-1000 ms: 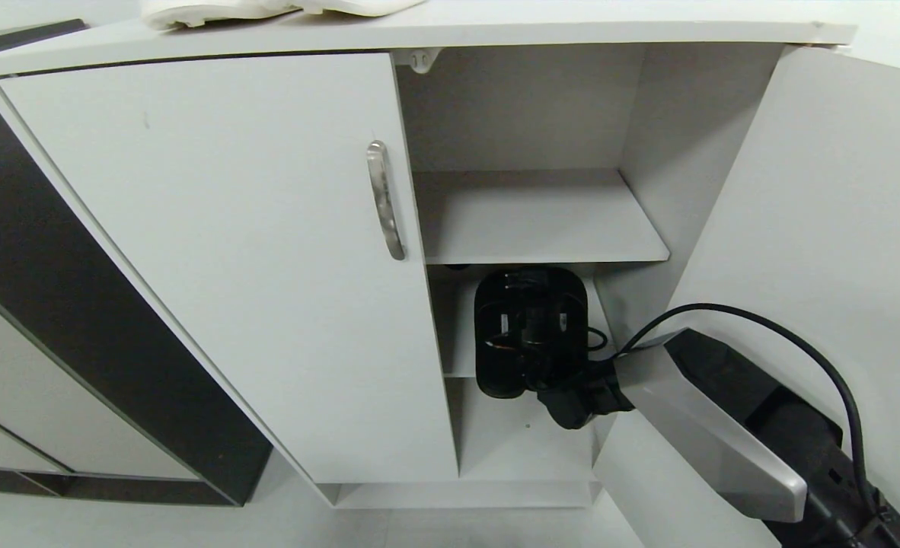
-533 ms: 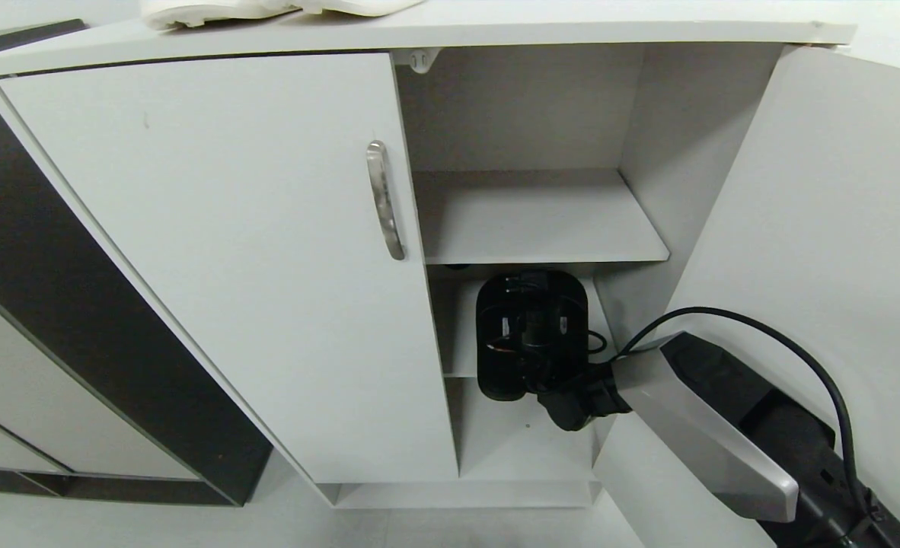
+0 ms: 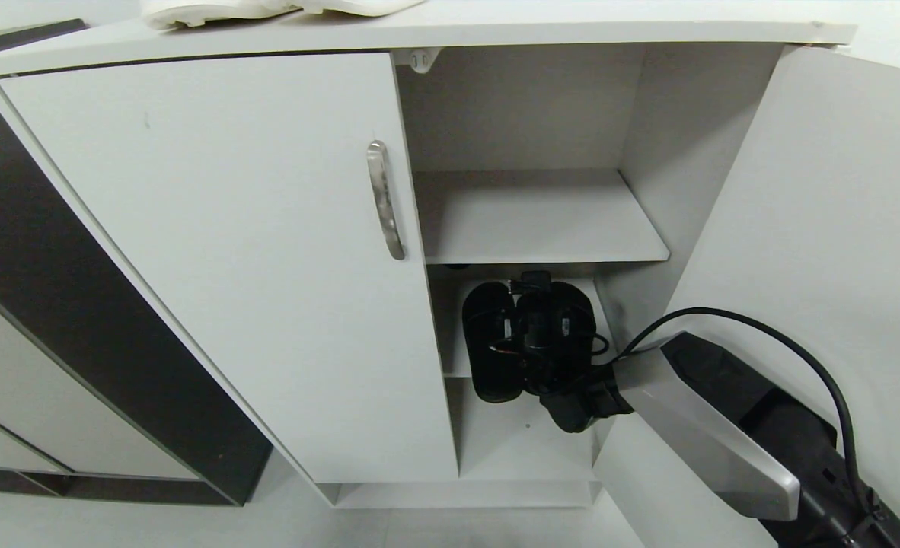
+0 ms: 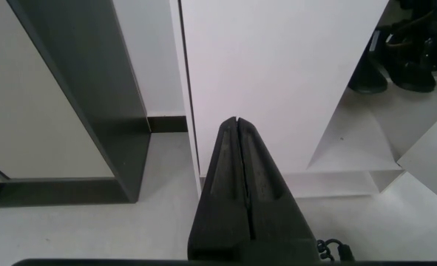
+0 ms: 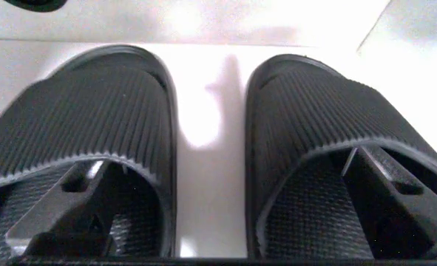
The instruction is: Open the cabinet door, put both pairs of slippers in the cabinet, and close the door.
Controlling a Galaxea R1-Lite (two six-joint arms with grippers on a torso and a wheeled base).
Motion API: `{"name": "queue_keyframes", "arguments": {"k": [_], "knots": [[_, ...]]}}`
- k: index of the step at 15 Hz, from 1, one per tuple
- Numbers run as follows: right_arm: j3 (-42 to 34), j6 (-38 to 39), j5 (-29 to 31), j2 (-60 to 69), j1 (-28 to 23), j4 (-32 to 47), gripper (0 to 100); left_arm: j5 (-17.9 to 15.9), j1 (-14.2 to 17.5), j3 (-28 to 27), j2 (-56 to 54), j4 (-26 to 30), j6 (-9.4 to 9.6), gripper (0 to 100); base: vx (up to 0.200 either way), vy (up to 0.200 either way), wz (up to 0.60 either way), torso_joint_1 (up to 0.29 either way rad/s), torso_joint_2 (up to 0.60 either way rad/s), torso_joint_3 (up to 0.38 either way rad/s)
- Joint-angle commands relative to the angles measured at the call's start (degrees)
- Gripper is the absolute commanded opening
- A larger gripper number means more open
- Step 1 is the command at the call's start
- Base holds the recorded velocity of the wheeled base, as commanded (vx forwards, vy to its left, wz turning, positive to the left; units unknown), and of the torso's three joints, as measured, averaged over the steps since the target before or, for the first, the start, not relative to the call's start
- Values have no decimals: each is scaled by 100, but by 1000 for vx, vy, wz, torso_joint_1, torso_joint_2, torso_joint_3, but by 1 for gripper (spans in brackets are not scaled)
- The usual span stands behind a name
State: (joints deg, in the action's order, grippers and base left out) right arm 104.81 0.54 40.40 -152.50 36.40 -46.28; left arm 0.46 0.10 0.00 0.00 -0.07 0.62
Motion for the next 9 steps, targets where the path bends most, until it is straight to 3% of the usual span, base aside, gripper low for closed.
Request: {"name": "queue_keyframes", "arguments": {"k": [1,7,9], "knots": [[-286,-1,12,212,34,-57,100,6,-1,0,9,-1,-1,0,0,0,0,0,0,0],[-1921,-10,21,880,227,-857,100,6,-1,0,9,-1,-1,0,0,0,0,0,0,0],[-2800,-10,29,1249,438,-1428,100,-2,-1,0,9,-1,-1,0,0,0,0,0,0,0]]}}
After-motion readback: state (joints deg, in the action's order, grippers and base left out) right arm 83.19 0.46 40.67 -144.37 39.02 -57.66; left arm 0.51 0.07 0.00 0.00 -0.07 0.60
